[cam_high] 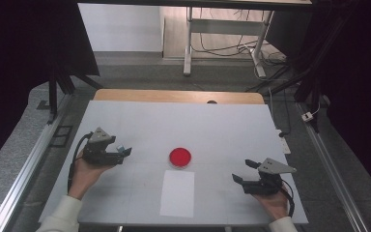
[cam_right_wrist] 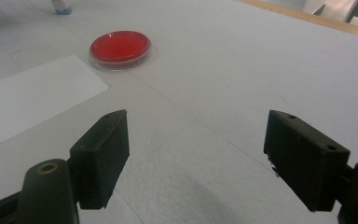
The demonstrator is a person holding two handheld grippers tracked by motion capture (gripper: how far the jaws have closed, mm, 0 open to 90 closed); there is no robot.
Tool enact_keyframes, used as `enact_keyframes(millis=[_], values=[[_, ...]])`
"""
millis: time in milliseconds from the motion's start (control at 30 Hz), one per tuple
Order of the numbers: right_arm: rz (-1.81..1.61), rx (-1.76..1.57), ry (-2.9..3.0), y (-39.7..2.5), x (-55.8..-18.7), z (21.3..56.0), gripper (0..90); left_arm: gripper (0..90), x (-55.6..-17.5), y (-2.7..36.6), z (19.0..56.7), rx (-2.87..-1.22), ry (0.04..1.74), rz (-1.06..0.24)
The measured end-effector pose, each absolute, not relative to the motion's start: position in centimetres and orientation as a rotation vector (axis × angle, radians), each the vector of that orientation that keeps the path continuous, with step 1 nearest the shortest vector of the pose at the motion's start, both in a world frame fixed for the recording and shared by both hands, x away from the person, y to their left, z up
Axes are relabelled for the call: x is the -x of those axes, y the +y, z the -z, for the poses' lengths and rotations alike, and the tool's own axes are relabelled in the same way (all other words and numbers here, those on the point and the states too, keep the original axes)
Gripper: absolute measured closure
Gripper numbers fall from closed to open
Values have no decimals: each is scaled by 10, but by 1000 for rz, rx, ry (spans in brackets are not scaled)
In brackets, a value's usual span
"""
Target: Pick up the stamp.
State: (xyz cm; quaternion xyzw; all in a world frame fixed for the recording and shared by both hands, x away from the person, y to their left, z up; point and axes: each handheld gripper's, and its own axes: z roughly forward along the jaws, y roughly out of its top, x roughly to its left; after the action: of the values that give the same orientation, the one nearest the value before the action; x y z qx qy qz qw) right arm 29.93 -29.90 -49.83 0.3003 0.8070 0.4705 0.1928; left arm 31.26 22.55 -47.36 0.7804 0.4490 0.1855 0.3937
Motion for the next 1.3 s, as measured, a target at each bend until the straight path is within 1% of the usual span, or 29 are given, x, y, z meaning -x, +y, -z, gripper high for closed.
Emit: enact_keyframes(millis=[133, 200, 367, 600, 867, 1100, 1300], values=[[-1320, -843, 2266, -301, -299, 498, 217, 229, -318, 226, 480, -2026, 1126, -493], [-1317, -847, 2263, -301, -299, 498, 217, 237, -320, 228, 482, -2024, 1139, -476], [-1318, -854, 2259, -300, -299, 498, 218, 265, -321, 230, 487, -2041, 1146, -503], [-1323, -846, 2271, -298, -303, 501, 218, 315, -322, 234, 493, -2053, 1154, -505], [-1316, -843, 2272, -299, -302, 501, 220, 351, -326, 236, 502, -2081, 1161, -515], [-1313, -845, 2272, -299, -302, 502, 221, 365, -329, 236, 508, -2103, 1167, -525], [-1309, -849, 2279, -299, -302, 502, 222, 409, -331, 238, 513, -2111, 1158, -515]])
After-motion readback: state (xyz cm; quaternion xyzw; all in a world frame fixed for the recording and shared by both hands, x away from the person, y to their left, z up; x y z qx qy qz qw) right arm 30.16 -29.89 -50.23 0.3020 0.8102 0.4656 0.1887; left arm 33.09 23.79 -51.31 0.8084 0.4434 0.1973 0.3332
